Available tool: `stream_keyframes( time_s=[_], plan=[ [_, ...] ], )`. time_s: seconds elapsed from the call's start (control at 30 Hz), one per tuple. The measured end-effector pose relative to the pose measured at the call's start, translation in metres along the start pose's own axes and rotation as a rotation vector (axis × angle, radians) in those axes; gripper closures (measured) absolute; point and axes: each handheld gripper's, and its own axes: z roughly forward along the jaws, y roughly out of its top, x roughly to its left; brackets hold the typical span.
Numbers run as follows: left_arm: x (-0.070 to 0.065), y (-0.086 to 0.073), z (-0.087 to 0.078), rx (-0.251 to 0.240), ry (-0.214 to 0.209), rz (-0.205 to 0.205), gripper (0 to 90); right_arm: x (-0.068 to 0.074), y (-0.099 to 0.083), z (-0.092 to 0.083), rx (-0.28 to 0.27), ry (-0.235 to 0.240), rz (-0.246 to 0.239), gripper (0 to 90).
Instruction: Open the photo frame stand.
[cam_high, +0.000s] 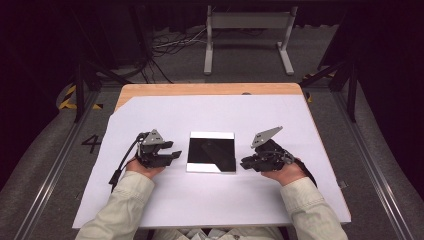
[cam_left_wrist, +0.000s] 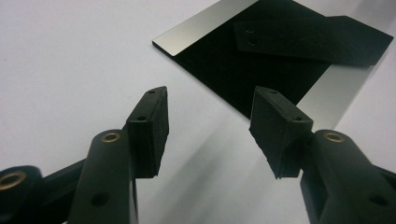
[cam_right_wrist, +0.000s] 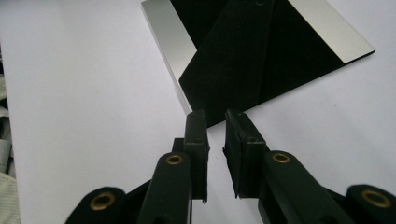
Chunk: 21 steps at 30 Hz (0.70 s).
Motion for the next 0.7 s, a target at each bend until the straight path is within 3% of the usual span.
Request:
stream_keyframes(
  time_s=[0.13, 0.47, 0.7],
  plan=[
    [0.001, 0.000, 0.000, -0.008, -0.014, -0.023, 44.6, 0.001, 0.000, 0.006, 0.027, -0.001, 0.009, 77.9],
    [-0.003, 0.000, 0.002, 0.018, -0.013, 0.010, 44.5, 0.004, 0.001, 0.021, 0.117, -0.007, 0.011, 78.2],
    [-0.003, 0.000, 0.002, 0.024, -0.005, 0.011, 43.7, 0.007, 0.002, 0.030, 0.165, -0.004, 0.009, 78.5]
  ],
)
